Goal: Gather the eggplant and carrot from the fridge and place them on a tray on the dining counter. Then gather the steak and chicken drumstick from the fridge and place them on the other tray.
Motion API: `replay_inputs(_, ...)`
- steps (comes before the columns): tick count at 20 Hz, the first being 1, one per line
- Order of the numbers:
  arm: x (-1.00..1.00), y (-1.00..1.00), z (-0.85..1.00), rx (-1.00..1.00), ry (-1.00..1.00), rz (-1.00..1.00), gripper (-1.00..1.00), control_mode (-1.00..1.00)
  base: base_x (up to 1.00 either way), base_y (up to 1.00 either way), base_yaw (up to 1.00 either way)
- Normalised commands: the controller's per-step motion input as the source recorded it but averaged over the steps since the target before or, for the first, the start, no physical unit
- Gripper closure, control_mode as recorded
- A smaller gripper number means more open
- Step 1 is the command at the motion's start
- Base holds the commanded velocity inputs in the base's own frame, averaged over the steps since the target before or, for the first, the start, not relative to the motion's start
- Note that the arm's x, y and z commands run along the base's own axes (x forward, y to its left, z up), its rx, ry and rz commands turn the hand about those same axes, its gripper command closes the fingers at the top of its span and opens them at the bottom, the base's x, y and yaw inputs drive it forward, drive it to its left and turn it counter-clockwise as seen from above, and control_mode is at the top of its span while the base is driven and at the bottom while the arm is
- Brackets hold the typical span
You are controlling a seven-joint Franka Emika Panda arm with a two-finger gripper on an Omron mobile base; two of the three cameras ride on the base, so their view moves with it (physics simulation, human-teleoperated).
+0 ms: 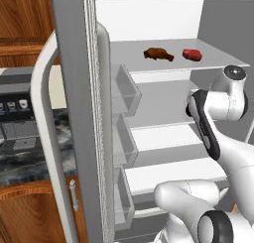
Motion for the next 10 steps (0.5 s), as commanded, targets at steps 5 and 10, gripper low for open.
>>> replay_inputs(5, 0.33, 0.0, -0.2, 0.0, 0.0, 0.02, -1.0, -1.0, 0.0, 0.0, 0.0)
replay_inputs(10, 0.35, 0.0, -0.17, 0.0, 0.0, 0.04, -1.0, -1.0, 0.0, 0.0, 0.0)
